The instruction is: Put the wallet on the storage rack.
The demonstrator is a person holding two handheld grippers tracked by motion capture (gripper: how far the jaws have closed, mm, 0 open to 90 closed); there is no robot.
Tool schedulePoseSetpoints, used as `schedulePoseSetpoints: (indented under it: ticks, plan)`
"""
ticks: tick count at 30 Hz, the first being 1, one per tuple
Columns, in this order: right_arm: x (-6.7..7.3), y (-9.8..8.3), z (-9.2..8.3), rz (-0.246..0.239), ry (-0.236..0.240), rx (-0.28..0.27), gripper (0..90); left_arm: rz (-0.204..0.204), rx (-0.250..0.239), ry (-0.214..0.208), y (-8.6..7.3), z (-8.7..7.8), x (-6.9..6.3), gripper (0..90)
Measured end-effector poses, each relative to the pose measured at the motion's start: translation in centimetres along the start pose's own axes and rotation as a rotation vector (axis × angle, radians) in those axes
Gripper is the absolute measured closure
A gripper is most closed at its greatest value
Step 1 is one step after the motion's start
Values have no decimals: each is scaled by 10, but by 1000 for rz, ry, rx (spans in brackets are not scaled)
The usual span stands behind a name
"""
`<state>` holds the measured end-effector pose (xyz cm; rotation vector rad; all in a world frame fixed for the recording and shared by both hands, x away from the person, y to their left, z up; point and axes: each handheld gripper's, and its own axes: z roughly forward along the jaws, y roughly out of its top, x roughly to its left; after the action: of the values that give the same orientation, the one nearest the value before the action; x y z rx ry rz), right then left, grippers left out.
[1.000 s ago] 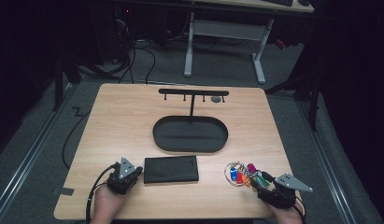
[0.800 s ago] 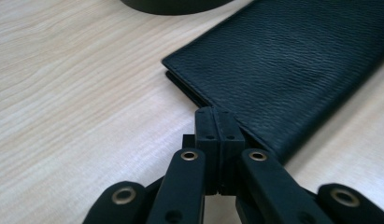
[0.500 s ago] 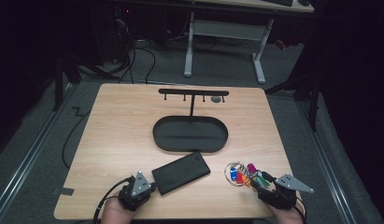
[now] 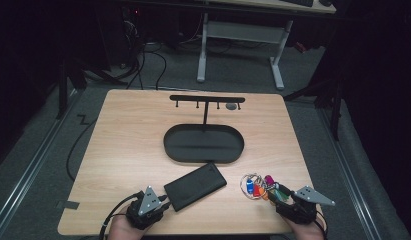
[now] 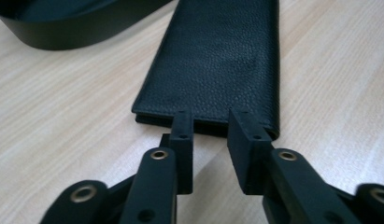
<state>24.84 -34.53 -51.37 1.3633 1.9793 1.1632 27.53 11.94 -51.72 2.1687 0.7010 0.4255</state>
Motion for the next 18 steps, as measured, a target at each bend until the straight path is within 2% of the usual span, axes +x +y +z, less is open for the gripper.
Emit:
schedulePoseSetpoints:
  ticks: [3,6,12,15,18]
  plan:
    - [1,-3,-3,-1,-11,8,462,3,-18,-3,5,4,1,648]
    - [2,-7,-10,8,-24,12,468,27,-21,-11,9,9,0,598]
    - [-2,-15,-23,34,-58,6,471,49,-40,-27,17,17,-4,523]
    - [-4,-17,-25,40,-64,6,471,52,-43,-46,20,20,-7,487]
    - [-4,-19,-25,40,-68,7,466,78,-35,-58,22,23,-11,467]
